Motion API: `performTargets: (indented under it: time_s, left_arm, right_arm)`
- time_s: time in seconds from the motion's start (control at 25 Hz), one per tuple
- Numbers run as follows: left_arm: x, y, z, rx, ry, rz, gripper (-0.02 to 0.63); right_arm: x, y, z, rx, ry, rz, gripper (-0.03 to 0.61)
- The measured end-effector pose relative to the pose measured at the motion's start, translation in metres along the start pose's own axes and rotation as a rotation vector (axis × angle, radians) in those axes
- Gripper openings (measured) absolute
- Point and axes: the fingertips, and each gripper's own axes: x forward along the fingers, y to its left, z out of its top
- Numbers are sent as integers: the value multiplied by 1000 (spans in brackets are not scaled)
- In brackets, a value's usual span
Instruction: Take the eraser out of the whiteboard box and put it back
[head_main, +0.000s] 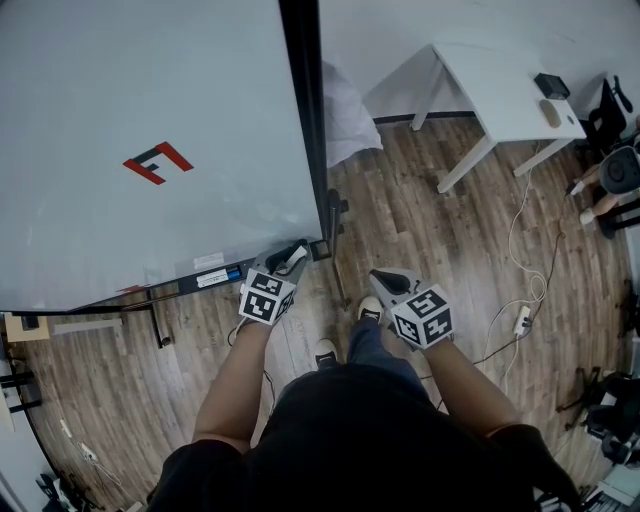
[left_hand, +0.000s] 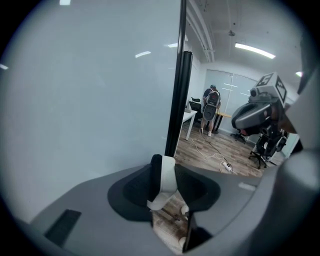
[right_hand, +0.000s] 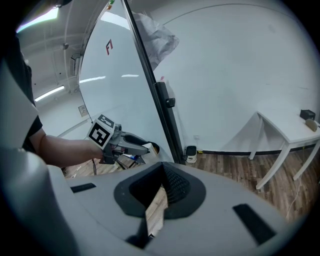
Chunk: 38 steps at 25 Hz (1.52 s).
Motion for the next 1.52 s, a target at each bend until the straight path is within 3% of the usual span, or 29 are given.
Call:
performTargets:
  time_s: [0.24, 0.84, 1.52]
  left_arm:
    - [-17, -2, 18, 33, -62, 16, 149]
    - [-63, -8, 41, 26, -181, 25, 147]
    - [-119, -7, 21, 31, -211, 88, 146]
  right_arm:
    - [-1, 9, 8, -14, -14, 5, -5]
    - [-7, 32, 16, -46, -28, 18, -5]
    - [-21, 56, 19, -90, -52, 9, -5]
